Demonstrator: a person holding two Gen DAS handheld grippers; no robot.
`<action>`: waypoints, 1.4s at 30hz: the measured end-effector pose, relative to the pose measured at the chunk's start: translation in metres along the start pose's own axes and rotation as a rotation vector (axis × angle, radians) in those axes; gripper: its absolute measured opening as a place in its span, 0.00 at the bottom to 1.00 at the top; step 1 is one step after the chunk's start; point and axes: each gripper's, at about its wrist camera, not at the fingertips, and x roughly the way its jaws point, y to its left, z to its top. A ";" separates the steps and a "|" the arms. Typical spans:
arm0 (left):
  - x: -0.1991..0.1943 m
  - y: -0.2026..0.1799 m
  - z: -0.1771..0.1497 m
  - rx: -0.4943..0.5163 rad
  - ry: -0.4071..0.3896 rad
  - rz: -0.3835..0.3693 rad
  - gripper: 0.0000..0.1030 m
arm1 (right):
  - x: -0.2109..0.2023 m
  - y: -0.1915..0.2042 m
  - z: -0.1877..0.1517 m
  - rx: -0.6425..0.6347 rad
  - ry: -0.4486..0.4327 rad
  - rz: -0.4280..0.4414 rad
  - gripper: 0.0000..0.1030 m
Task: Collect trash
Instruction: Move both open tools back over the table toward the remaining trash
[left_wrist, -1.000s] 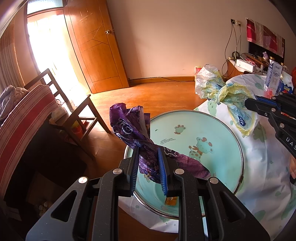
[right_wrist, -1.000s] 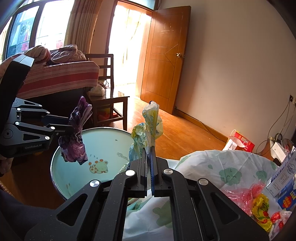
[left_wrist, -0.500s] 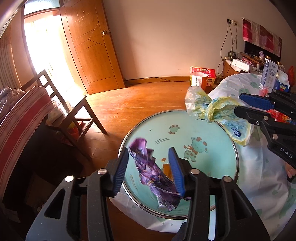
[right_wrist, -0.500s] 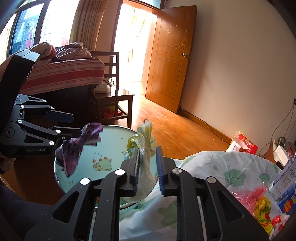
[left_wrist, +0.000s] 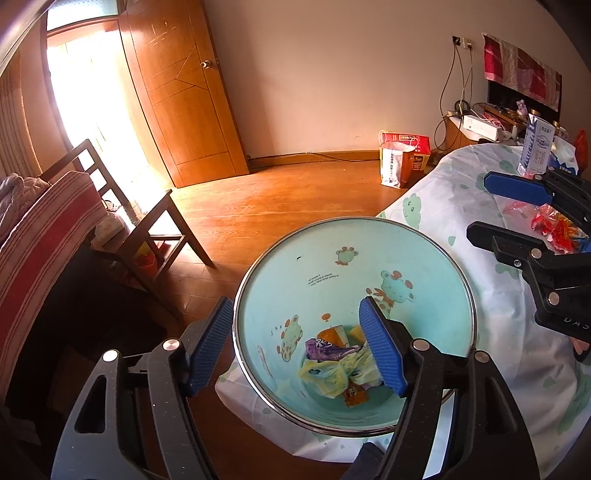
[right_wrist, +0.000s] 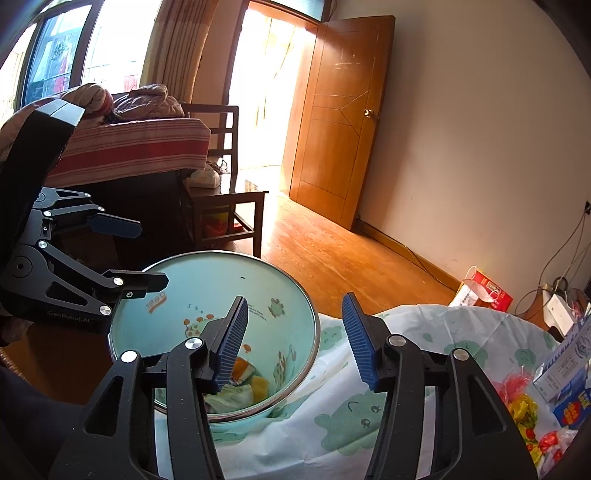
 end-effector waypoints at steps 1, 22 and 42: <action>0.000 0.000 0.000 0.001 0.000 0.000 0.68 | 0.000 0.000 0.000 0.002 0.000 -0.001 0.52; 0.000 -0.007 -0.002 0.021 0.004 0.005 0.78 | -0.004 -0.001 0.001 0.014 -0.017 -0.087 0.55; -0.005 -0.105 0.011 0.145 -0.040 -0.204 0.85 | -0.212 -0.111 -0.108 0.480 0.138 -0.786 0.71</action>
